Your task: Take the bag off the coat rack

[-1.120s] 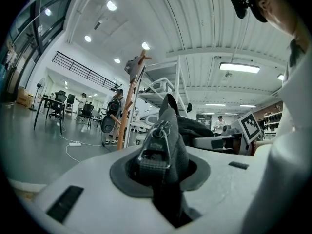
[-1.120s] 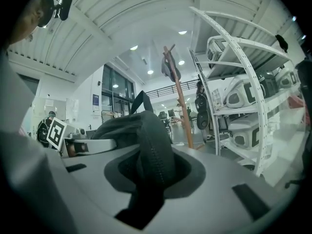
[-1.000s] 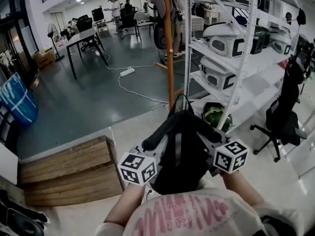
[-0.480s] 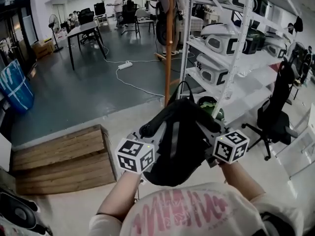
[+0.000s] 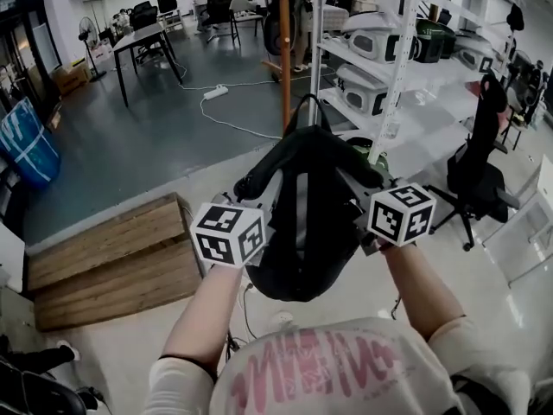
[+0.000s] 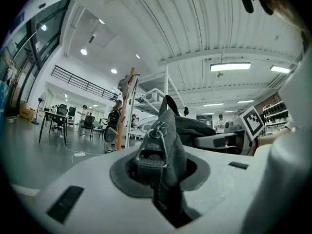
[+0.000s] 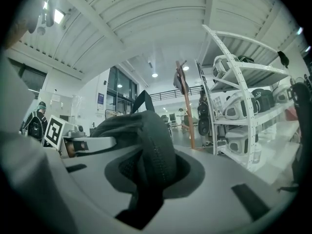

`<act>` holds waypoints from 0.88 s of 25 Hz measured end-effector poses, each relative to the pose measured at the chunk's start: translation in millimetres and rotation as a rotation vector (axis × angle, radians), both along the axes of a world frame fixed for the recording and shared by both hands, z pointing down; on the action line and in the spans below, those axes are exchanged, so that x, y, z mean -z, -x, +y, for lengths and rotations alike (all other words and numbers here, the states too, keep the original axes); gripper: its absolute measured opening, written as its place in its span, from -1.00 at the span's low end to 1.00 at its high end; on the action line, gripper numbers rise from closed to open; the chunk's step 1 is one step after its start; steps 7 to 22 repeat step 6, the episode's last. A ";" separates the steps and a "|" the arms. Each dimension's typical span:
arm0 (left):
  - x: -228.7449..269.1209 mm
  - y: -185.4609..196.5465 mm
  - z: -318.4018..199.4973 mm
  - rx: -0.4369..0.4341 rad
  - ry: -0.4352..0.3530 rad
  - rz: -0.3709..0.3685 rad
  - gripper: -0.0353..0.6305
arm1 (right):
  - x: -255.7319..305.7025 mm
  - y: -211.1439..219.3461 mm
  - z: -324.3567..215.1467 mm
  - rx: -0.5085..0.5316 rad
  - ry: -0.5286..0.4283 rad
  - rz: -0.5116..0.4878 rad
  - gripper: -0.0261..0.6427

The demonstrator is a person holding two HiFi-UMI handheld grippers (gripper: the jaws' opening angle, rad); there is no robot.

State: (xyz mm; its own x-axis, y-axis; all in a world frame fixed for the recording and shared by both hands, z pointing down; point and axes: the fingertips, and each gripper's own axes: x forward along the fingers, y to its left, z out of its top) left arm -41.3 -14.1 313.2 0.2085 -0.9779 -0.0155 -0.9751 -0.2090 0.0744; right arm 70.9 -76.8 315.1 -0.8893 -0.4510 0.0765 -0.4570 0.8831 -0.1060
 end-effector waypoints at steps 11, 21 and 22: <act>4.4 12.7 5.7 -0.026 0.028 -0.012 -0.65 | 0.5 11.9 8.1 -0.019 0.046 -0.013 -0.66; 4.4 12.7 5.7 -0.026 0.028 -0.012 -0.65 | 0.5 11.9 8.1 -0.019 0.046 -0.013 -0.66; 4.4 12.7 5.7 -0.026 0.028 -0.012 -0.65 | 0.5 11.9 8.1 -0.019 0.046 -0.013 -0.66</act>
